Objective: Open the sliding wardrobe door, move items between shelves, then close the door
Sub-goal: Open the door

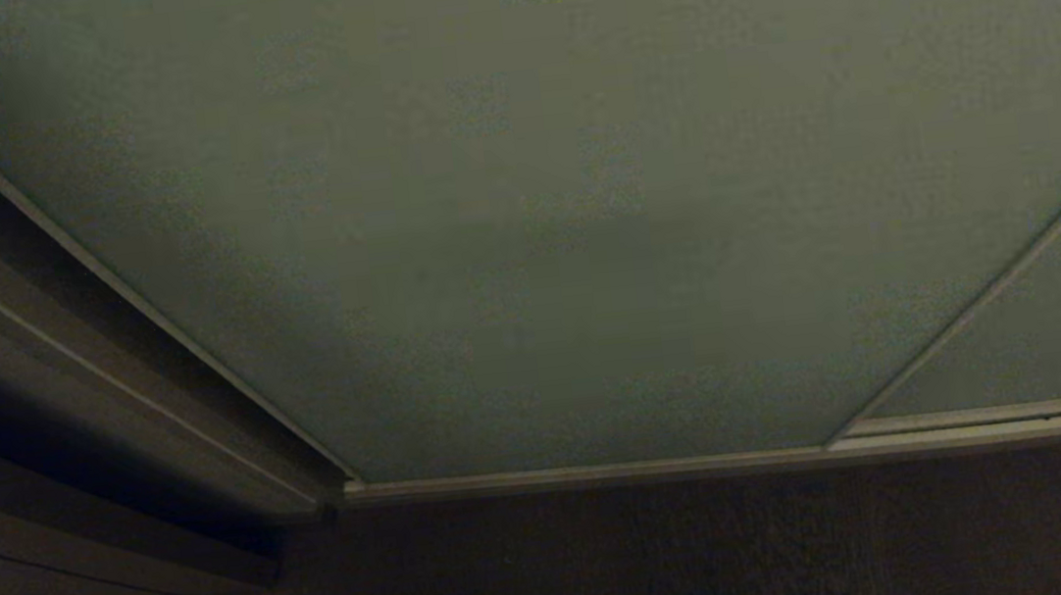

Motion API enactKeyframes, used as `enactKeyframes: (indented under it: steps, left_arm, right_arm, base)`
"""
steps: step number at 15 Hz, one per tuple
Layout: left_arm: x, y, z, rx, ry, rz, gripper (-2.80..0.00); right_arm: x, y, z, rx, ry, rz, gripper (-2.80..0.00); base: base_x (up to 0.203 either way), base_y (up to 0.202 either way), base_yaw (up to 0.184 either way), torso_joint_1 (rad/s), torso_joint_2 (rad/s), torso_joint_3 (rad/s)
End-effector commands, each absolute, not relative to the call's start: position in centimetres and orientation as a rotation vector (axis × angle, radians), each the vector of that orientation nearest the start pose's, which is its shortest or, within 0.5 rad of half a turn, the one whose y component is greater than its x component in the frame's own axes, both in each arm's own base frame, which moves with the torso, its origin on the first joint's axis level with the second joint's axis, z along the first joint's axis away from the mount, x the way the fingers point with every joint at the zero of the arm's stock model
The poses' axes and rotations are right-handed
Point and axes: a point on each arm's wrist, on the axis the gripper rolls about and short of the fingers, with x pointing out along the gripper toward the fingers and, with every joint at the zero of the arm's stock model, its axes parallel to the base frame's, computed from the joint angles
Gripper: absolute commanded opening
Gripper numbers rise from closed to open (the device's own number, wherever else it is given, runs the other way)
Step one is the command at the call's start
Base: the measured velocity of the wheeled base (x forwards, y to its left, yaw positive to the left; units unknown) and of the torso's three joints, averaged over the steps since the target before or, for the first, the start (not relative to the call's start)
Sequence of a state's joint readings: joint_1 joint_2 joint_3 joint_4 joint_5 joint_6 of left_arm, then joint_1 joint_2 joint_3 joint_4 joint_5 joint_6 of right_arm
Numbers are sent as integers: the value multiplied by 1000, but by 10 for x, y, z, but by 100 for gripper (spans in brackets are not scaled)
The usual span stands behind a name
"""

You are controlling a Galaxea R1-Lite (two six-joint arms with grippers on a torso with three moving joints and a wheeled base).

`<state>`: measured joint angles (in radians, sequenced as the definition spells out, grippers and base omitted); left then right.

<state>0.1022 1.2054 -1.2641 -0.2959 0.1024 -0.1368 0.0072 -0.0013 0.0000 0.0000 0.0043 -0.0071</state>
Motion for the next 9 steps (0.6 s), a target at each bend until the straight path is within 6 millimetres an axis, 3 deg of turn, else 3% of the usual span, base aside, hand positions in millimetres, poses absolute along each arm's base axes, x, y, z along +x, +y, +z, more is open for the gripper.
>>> enactKeyframes:
  steps: [1, 6, 8, 9]
  left_arm:
    - [136, 13, 406, -137, -397, 150, -280]
    - [71, 8, 408, -99, -452, 129, -280]
    - [63, 10, 409, -85, -471, 172, -280]
    - [70, 11, 408, -85, -453, 175, -280]
  right_arm:
    - [-23, 0, 75, -8, -3, 12, -280]
    - [-23, 0, 75, -8, -3, 12, -280]
    - [-23, 0, 75, -8, -3, 12, -280]
    - [-23, 0, 75, -8, -2, 12, -280]
  base:
    - [0, 0, 0, 0, 0, 0]
    - [0, 0, 0, 0, 0, 0]
    - [0, 0, 0, 0, 0, 0]
    - [0, 0, 0, 0, 0, 0]
